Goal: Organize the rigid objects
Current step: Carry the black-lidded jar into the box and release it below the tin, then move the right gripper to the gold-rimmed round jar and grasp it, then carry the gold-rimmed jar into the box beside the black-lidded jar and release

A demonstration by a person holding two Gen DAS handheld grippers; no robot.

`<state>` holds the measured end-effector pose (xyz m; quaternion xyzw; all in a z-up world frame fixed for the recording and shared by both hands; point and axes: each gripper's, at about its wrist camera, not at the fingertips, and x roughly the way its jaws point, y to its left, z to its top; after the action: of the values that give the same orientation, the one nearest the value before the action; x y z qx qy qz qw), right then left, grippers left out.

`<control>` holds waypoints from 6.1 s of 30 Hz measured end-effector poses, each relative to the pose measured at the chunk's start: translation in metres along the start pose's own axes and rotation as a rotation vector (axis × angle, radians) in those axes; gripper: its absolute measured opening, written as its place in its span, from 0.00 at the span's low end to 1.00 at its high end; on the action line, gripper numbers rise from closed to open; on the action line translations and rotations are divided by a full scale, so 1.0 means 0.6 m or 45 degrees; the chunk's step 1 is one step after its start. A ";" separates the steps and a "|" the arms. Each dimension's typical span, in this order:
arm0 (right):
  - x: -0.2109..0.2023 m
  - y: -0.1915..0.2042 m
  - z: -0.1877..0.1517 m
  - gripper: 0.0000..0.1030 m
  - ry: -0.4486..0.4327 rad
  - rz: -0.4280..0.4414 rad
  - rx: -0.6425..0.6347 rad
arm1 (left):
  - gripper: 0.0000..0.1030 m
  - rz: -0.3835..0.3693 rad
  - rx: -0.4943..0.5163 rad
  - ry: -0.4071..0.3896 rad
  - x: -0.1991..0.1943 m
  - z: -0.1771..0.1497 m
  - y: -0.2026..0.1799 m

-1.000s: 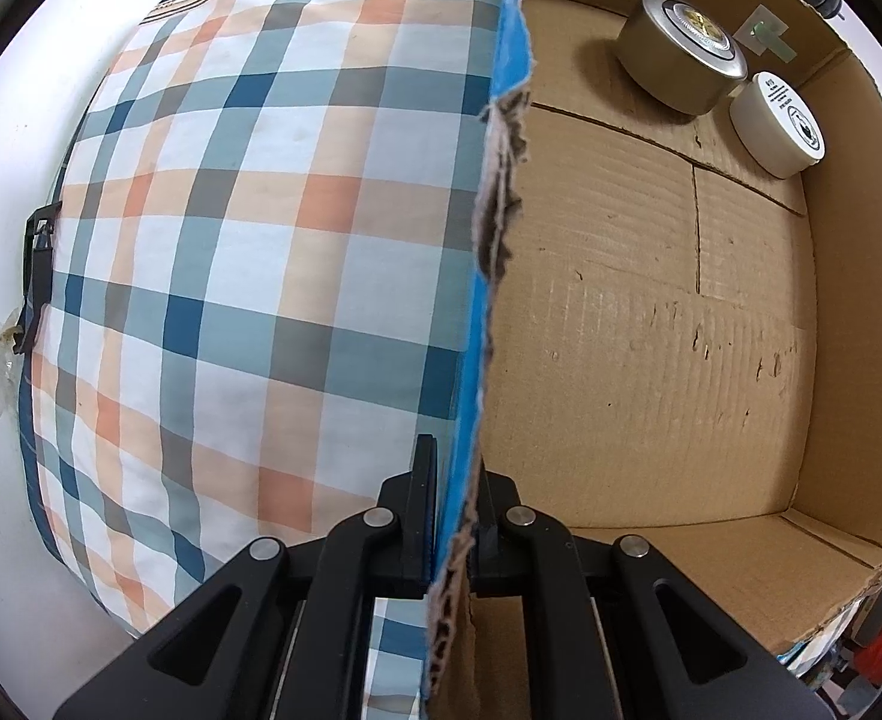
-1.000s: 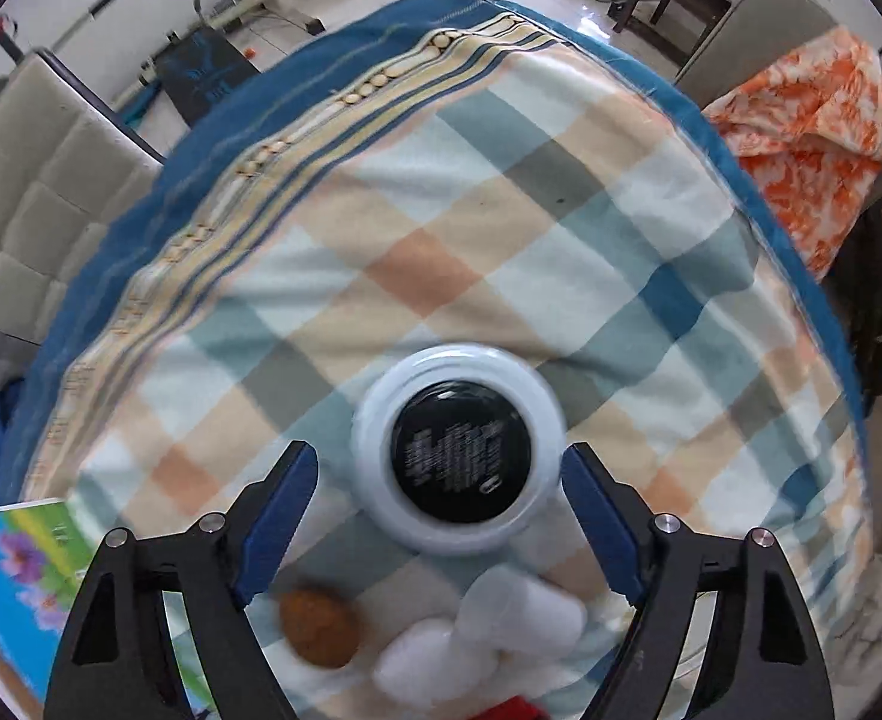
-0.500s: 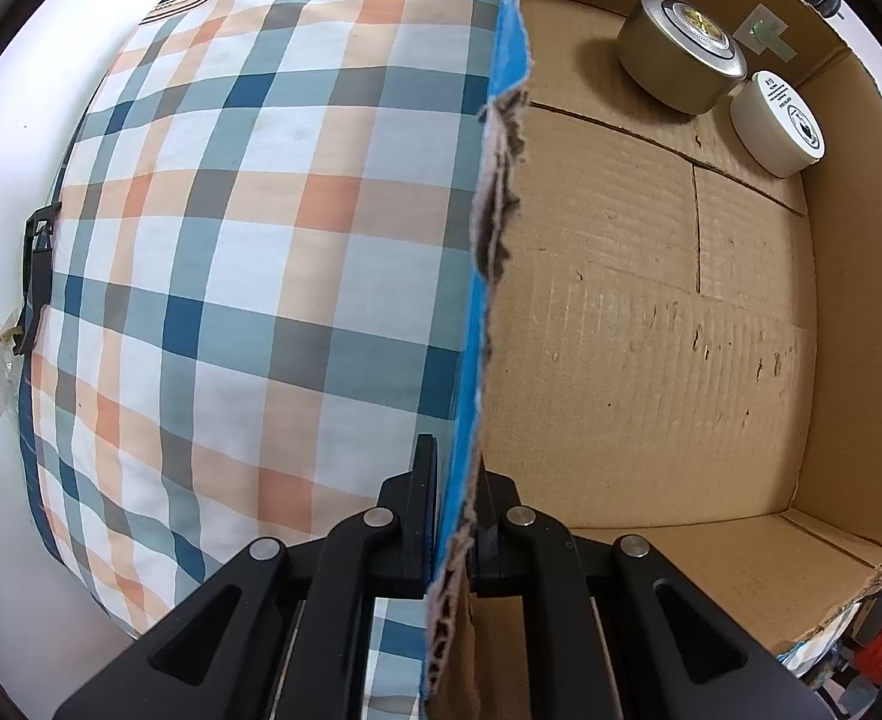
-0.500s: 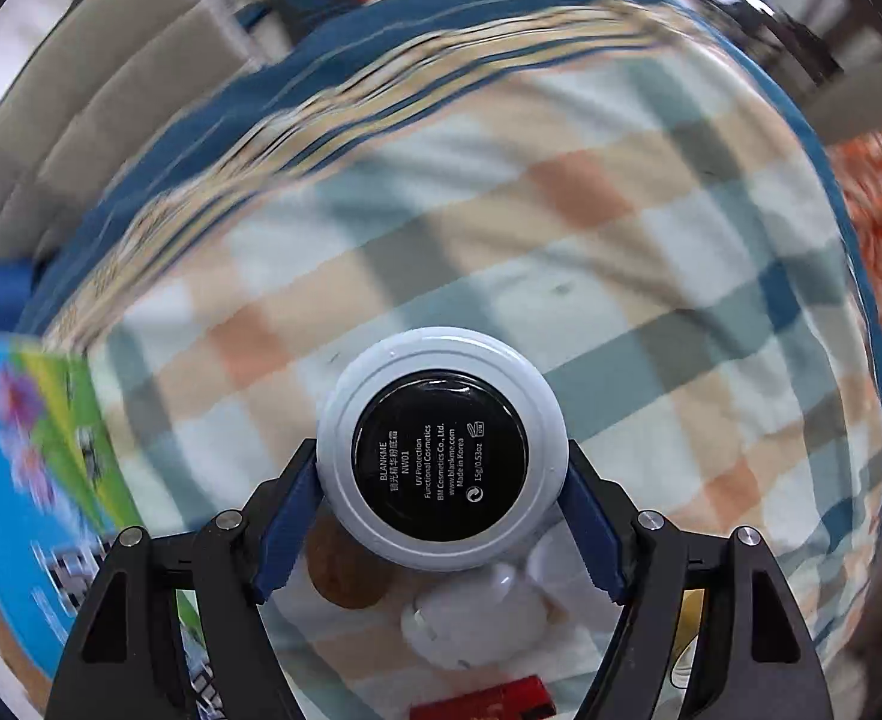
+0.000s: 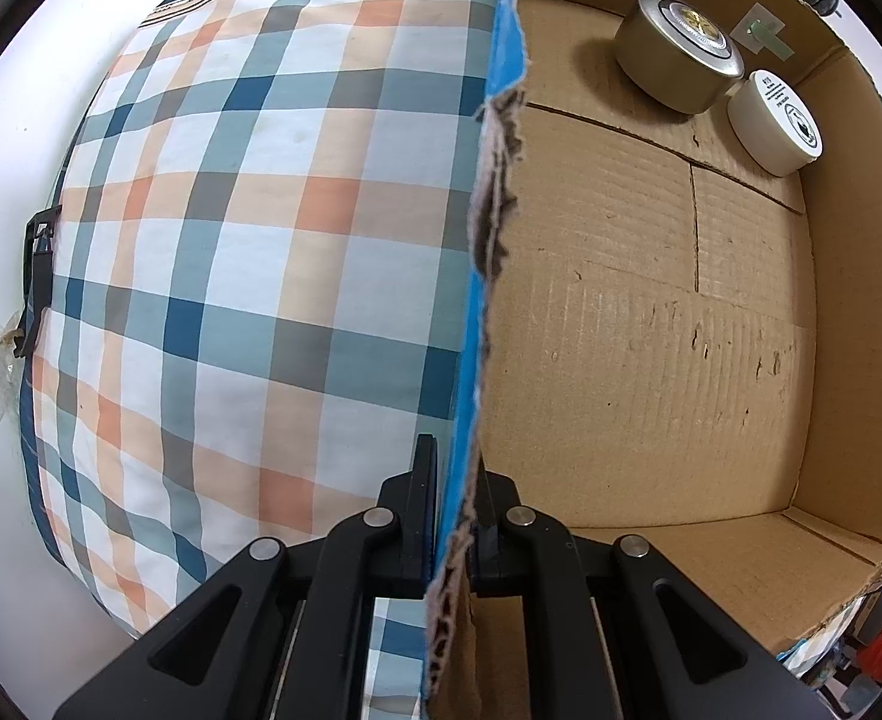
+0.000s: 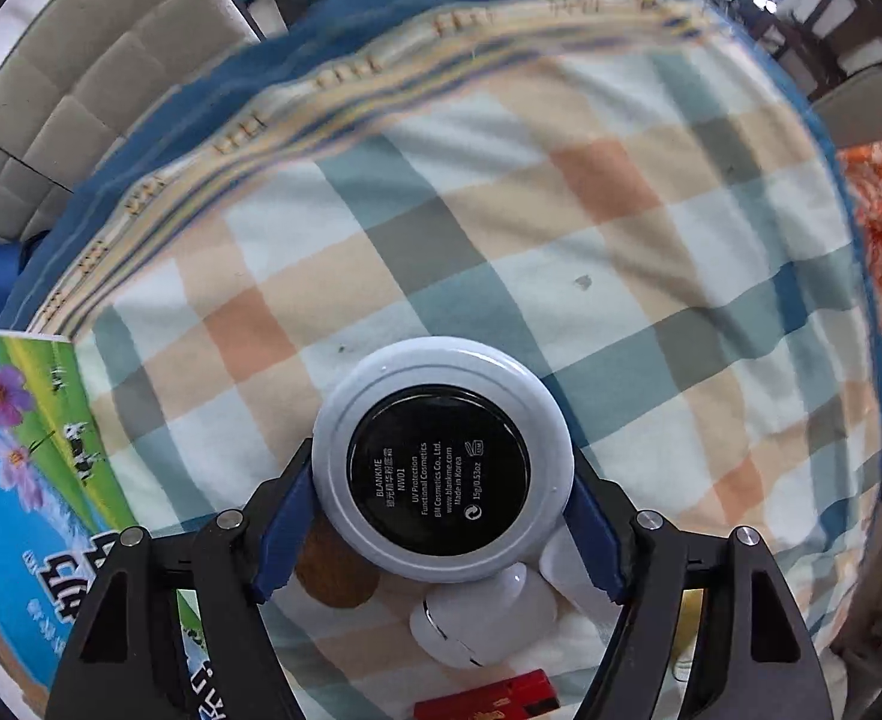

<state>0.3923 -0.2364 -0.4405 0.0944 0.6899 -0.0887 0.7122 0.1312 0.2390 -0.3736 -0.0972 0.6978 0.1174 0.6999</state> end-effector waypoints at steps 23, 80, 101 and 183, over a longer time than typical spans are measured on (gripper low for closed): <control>-0.267 0.294 -0.312 0.75 -0.084 0.341 -0.644 | 0.05 0.010 0.018 -0.011 -0.004 -0.003 -0.005; -0.224 0.366 -0.328 1.00 0.001 0.182 -0.643 | 0.05 0.016 0.016 0.002 -0.001 0.003 -0.004; -0.192 -0.146 -0.216 1.00 -0.177 0.125 0.446 | 0.05 0.007 0.000 -0.005 -0.003 0.002 -0.002; -0.238 0.287 -0.302 0.68 -0.047 0.212 -0.551 | 0.05 0.002 0.023 -0.021 -0.019 0.011 -0.004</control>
<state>0.2569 -0.0240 -0.3010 -0.0056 0.6695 0.1188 0.7332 0.1381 0.2386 -0.3622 -0.0891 0.6930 0.1124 0.7065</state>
